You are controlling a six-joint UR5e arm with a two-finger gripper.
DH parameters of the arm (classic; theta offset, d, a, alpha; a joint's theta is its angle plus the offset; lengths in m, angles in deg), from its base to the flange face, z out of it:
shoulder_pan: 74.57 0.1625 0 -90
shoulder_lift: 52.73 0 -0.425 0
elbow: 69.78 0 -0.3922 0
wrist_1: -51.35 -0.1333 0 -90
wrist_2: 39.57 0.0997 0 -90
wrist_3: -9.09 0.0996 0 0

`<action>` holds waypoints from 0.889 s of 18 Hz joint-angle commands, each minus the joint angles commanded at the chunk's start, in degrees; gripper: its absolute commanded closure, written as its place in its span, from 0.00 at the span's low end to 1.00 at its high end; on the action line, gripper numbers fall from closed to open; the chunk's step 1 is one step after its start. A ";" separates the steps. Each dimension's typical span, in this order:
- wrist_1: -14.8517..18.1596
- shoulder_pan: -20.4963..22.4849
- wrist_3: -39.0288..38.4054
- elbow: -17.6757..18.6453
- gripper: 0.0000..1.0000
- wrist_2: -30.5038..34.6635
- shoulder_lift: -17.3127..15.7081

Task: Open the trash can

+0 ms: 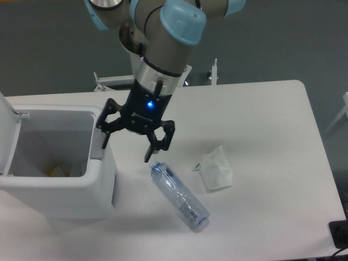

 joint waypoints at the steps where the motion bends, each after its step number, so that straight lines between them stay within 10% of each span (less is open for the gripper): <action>1: -0.79 1.14 0.00 0.00 0.00 0.00 0.00; 16: -2.21 18.11 18.44 2.46 0.00 6.92 5.62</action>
